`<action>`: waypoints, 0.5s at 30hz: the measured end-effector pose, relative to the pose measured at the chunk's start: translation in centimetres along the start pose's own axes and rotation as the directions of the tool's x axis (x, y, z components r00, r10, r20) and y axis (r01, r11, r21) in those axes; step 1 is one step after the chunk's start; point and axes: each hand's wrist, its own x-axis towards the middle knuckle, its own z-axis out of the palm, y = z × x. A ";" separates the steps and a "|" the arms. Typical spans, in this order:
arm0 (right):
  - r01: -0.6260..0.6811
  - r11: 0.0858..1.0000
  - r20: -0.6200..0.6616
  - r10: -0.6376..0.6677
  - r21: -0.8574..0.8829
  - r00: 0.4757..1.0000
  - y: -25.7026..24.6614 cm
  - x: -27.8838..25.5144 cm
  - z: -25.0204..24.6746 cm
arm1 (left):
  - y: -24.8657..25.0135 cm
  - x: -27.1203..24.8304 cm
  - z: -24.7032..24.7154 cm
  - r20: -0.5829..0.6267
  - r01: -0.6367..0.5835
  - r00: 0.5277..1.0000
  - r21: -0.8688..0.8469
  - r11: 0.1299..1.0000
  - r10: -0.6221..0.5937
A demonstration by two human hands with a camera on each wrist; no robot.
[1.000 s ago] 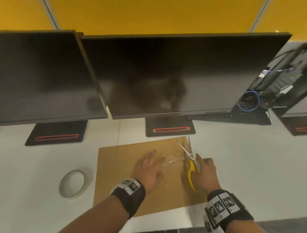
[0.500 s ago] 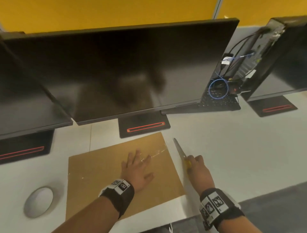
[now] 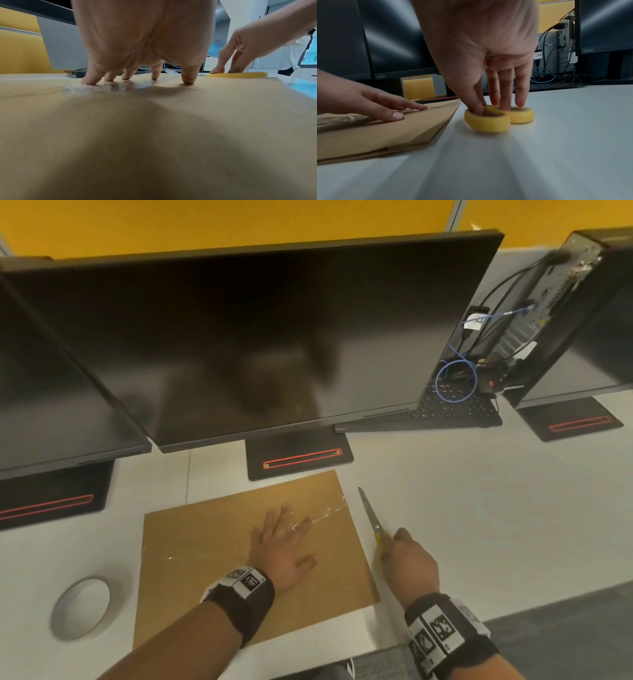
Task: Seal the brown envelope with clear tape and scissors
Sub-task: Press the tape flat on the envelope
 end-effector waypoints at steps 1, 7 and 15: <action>0.002 0.999 -0.006 -0.003 -0.036 1.000 -0.1 0.0 -0.1 | 0.0 0.0 0.0 0.000 0.000 1.000 -0.001 1.000 0.000; -0.005 0.994 -0.039 0.001 -0.108 0.999 -0.6 1.0 -0.3 | -0.2 0.0 -0.2 0.017 -0.003 1.000 0.005 1.000 0.002; 0.400 0.898 -0.193 -0.432 -0.182 0.881 -5.0 2.3 0.1 | -2.3 -1.9 -0.5 0.011 -0.025 1.000 0.065 0.998 0.025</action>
